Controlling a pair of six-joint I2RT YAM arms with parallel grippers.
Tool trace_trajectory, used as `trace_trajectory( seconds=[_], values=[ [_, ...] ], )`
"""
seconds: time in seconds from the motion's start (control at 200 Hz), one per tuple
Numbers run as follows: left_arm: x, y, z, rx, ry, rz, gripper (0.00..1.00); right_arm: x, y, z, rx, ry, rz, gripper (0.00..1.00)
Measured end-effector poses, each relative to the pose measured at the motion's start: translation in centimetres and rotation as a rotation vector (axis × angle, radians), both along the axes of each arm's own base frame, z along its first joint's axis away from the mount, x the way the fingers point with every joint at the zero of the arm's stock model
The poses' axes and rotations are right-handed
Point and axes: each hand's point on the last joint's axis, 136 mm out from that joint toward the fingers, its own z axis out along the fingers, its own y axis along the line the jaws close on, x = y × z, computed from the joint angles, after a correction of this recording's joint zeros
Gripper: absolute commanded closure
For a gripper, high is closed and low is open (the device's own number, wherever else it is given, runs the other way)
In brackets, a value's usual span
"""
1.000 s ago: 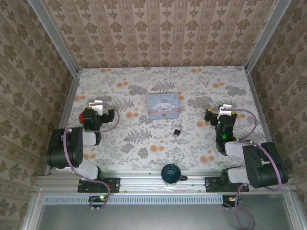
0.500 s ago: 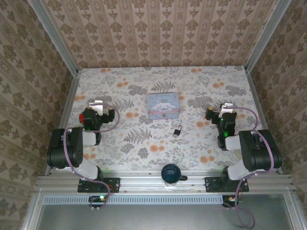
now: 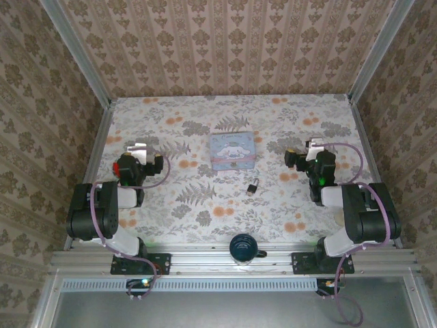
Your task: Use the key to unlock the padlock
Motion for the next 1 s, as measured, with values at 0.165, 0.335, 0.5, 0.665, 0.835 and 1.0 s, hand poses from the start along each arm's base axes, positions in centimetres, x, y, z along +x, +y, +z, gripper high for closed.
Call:
trace_trajectory(
  seconds=[0.165, 0.335, 0.5, 0.665, 0.835, 1.0],
  values=[
    [0.0, 0.0, 0.0, 0.000, 0.000, 0.000, 0.00, -0.5, 1.2, -0.5, -0.010, 0.006, 0.064, 0.00],
    [0.0, 0.0, 0.0, 0.000, 0.000, 0.000, 0.00, -0.6, 1.2, -0.7, -0.017, 0.013, 0.070, 0.00],
    [0.0, 0.0, 0.0, 0.000, 0.000, 0.000, 0.00, -0.4, 0.6, -0.8, -0.023, 0.026, 0.029, 0.00],
    [0.0, 0.0, 0.0, 0.000, 0.000, 0.000, 0.00, -0.4, 0.2, -0.8, -0.022, 0.027, 0.009, 0.00],
    [0.0, 0.0, 0.0, 0.000, 0.000, 0.000, 0.00, -0.4, 0.2, -0.9, -0.022, 0.033, 0.009, 0.00],
    [0.0, 0.0, 0.0, 0.000, 0.000, 0.001, 0.00, -0.4, 0.2, -0.9, -0.022, 0.033, 0.009, 0.00]
  ],
)
